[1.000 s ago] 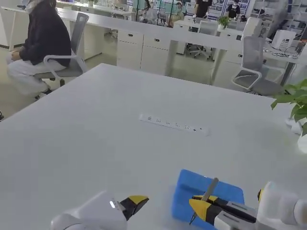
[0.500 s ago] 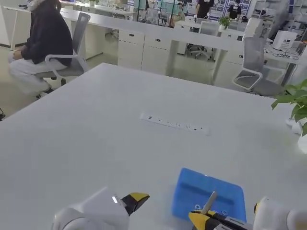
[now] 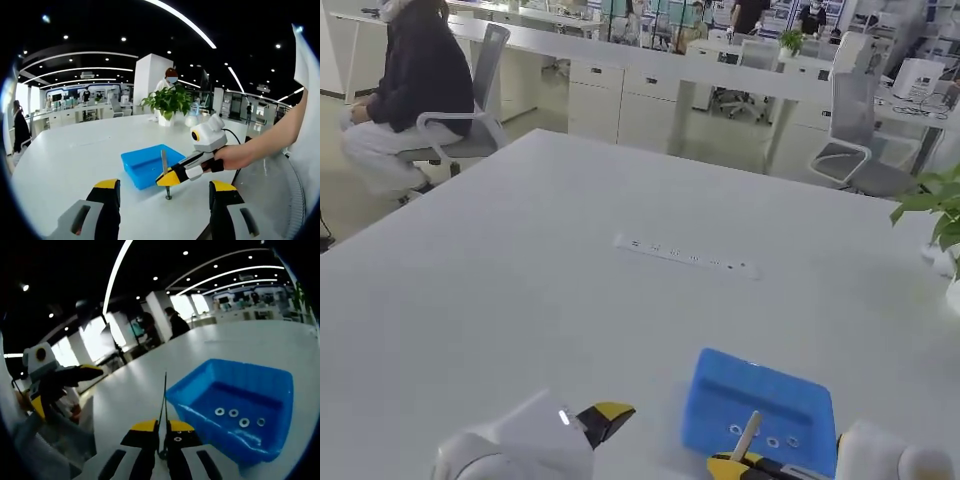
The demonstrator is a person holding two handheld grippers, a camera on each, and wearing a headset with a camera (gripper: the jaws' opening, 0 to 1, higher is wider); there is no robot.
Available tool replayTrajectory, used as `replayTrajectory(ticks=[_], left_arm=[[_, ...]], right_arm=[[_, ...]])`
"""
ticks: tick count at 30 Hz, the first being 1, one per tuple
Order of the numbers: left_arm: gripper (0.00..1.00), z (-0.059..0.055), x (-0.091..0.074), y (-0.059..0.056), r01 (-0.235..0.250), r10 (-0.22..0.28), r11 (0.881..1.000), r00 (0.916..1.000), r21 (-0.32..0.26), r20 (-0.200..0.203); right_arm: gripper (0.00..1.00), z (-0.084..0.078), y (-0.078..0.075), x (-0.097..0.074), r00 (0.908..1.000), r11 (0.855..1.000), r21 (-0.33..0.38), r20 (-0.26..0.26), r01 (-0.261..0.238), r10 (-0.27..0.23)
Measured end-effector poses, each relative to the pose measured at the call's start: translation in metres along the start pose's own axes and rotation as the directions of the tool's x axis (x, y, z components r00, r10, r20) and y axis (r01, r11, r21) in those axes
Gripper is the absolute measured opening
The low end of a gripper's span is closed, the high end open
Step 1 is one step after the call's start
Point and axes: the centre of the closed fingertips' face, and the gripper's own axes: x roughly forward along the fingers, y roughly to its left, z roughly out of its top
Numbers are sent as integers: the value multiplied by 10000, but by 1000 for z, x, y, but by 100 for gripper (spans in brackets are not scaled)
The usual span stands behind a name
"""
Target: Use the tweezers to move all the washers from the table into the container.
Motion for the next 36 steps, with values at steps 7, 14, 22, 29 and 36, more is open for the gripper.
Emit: replayTrajectory(ticks=[7, 14, 22, 29, 36], left_arm=[[73, -1, 0, 0, 8, -8, 10000, 10000, 37, -47], [72, -2, 1, -1, 28, -26, 9999, 9999, 125, -128], [72, 0, 1, -1, -2, 3, 9999, 10000, 137, -64], [72, 1, 1, 0, -27, 27, 10000, 10000, 67, 3], [72, 2, 1, -1, 12, -12, 10000, 10000, 38, 43]], right_arm=[[5, -3, 16, -1, 9994, 9877, -1552, -314, -183, 136], [5, -9, 28, -1, 9964, 9416, -3350, -852, -330, 46], [3, -12, 28, -3, 9908, 9175, -3965, -1330, -303, -247], [3, -8, 21, -2, 9923, 9523, -3049, -1202, -92, -289], [3, 15, 17, -16, 9979, 9630, -2687, -536, 203, -360]])
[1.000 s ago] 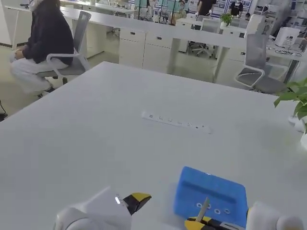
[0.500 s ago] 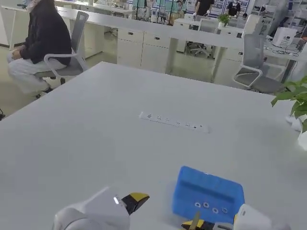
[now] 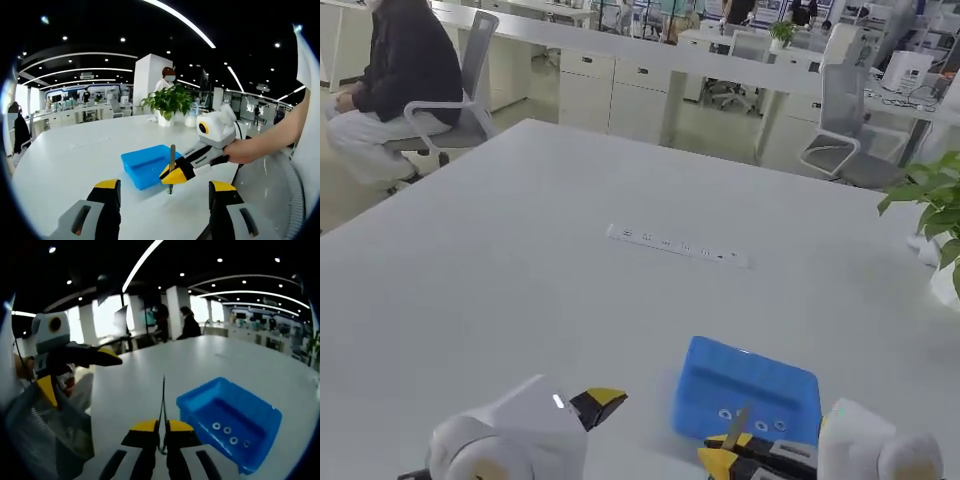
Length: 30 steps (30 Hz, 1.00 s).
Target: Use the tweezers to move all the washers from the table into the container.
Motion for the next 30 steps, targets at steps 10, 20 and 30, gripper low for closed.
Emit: replayTrajectory(ticks=[10, 20, 30], left_arm=[[72, 0, 0, -1, 41, -41, 10000, 10000, -17, -6], [72, -4, 1, 3, -27, 22, 9995, 9999, -312, -149], [72, -6, 1, 3, -39, 30, 9995, 9996, -313, -273]], right_arm=[[3, 46, -15, -9, 9986, 9989, -461, 522, 94, -70], [3, 74, -36, 2, 9946, 9989, -425, 1026, 177, -132], [3, 72, -76, 16, 9892, 9951, 649, 1217, 745, -820]])
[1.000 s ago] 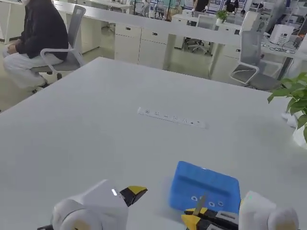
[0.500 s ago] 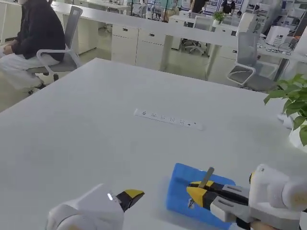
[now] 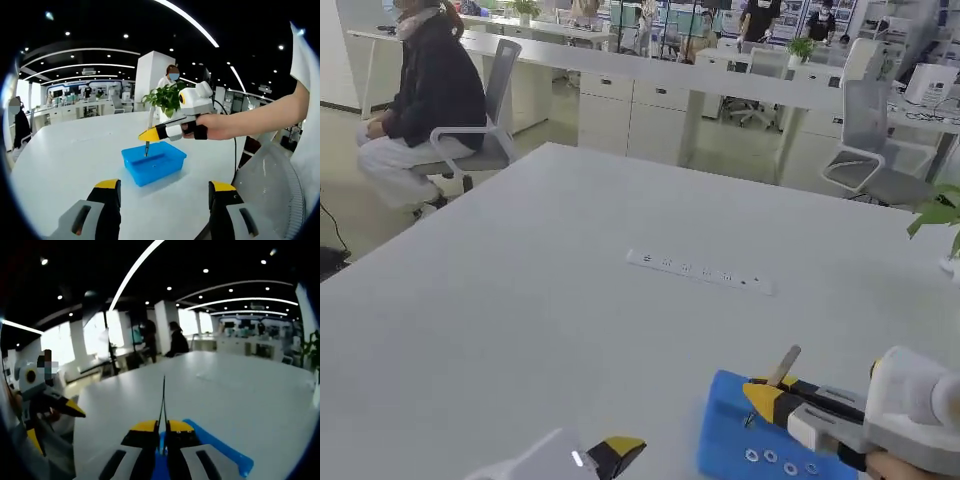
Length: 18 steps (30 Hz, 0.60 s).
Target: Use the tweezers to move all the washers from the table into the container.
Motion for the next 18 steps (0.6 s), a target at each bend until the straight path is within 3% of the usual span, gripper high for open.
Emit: replayTrajectory(ticks=[12, 15, 18], left_arm=[[72, -7, 3, -4, 163, -154, 9996, 9991, 229, -392], [72, -1, 2, 0, 12, -11, 9999, 10000, 102, -83], [72, -3, 2, 1, 4, -5, 10000, 9999, -68, -131]], right_arm=[[4, -17, -15, 19, 9988, 10000, 51, -493, -68, 70], [4, -22, -14, 24, 9980, 9998, 43, -598, -185, 188], [4, -27, -14, 28, 9975, 9997, 70, -676, -222, 226]])
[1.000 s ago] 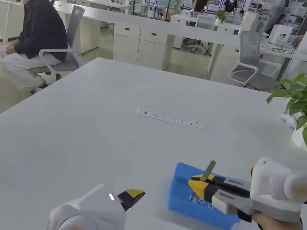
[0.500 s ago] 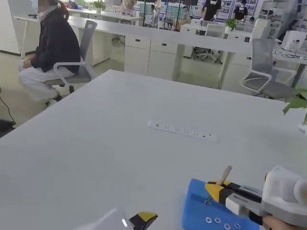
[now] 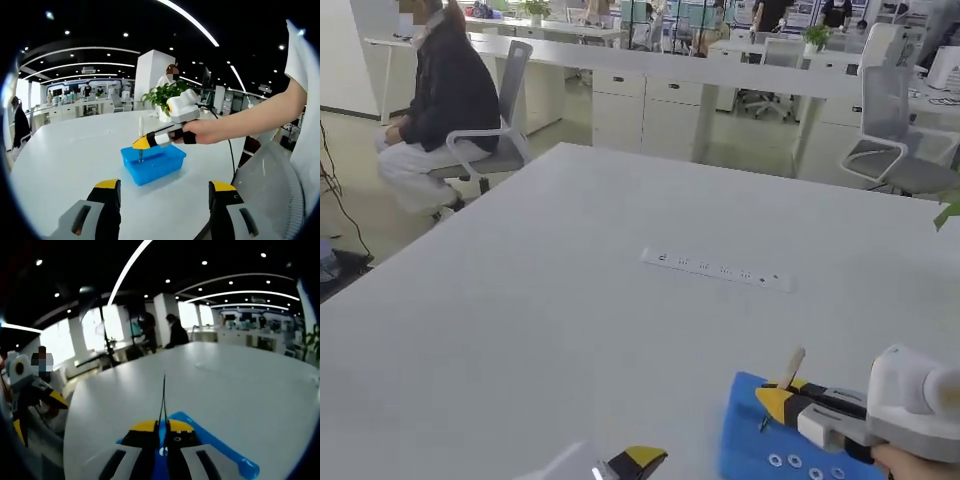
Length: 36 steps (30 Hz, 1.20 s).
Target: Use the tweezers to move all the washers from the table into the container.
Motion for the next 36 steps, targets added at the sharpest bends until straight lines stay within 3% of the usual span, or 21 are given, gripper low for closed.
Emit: replayTrajectory(ticks=[7, 21, 30, 36], left_arm=[[72, -5, 2, -4, 160, -155, 9998, 9995, 153, -290], [72, -10, 3, -4, 190, -184, 9998, 9986, 105, -495], [72, -10, 3, -4, 249, -248, 9997, 9985, 21, -492], [72, -8, 4, -7, 378, -376, 9993, 9984, 41, -430]], right_arm=[[4, -9, 2, 10, 9998, 9999, 55, -150, -129, 130], [4, -29, 2, 13, 9985, 9998, -104, -526, -159, 154], [5, -24, 1, 9, 9997, 10000, 7, -214, -100, 100], [5, 1, 0, -3, 9985, 10000, -80, 541, 44, -40]])
